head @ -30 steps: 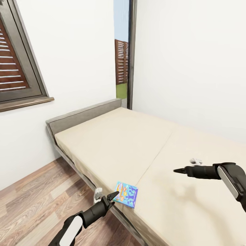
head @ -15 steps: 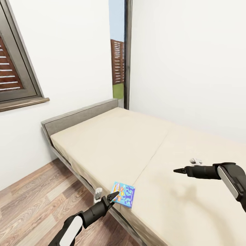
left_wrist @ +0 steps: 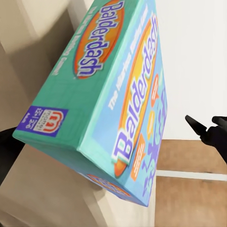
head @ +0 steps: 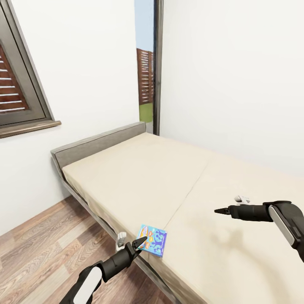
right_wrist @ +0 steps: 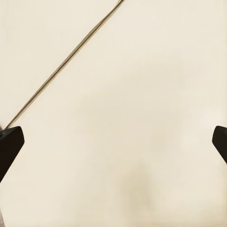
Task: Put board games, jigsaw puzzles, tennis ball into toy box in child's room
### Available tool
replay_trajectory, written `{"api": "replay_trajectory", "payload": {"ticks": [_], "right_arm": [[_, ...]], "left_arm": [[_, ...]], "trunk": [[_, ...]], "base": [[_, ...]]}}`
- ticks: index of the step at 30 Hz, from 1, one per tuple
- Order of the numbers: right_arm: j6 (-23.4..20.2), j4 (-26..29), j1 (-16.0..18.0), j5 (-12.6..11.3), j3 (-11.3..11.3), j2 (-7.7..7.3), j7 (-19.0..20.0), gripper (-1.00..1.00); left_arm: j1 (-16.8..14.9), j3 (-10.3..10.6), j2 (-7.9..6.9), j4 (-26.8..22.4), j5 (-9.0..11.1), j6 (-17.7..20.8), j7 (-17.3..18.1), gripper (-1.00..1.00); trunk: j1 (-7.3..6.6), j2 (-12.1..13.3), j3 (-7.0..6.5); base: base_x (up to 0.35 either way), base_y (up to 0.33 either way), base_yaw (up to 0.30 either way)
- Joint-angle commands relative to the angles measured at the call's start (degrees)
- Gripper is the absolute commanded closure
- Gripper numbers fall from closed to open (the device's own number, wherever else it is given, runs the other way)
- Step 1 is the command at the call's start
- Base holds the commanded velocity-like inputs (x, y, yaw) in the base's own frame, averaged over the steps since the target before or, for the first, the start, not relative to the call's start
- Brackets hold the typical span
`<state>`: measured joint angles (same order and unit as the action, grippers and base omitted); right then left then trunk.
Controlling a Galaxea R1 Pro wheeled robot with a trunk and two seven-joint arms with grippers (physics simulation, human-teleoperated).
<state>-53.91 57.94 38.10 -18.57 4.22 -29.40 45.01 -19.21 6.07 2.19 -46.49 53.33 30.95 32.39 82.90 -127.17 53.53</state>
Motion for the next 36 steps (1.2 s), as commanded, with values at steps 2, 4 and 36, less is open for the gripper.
{"api": "replay_trajectory", "payload": {"ticks": [2,4,36], "right_arm": [[-0.2,0.0,0.0,-0.1,0.1,-0.05,0.1,-1.0],[-0.2,0.0,0.0,-0.1,0.1,-0.05,0.1,-1.0],[-0.2,0.1,0.0,-0.1,0.2,0.03,0.1,-1.0]], "left_arm": [[0.0,0.0,0.02,0.0,0.7,0.4,0.0,-1.0],[0.0,0.0,0.02,0.0,0.7,0.4,0.0,-1.0],[0.0,0.1,-0.07,-0.6,0.6,-0.4,1.1,1.0]], "trunk": [[-0.01,0.0,0.05],[-0.01,0.0,0.05],[-0.01,0.0,0.05]], "base": [[0.0,0.0,-0.021],[0.0,0.0,-0.049],[0.0,0.0,-0.025]]}}
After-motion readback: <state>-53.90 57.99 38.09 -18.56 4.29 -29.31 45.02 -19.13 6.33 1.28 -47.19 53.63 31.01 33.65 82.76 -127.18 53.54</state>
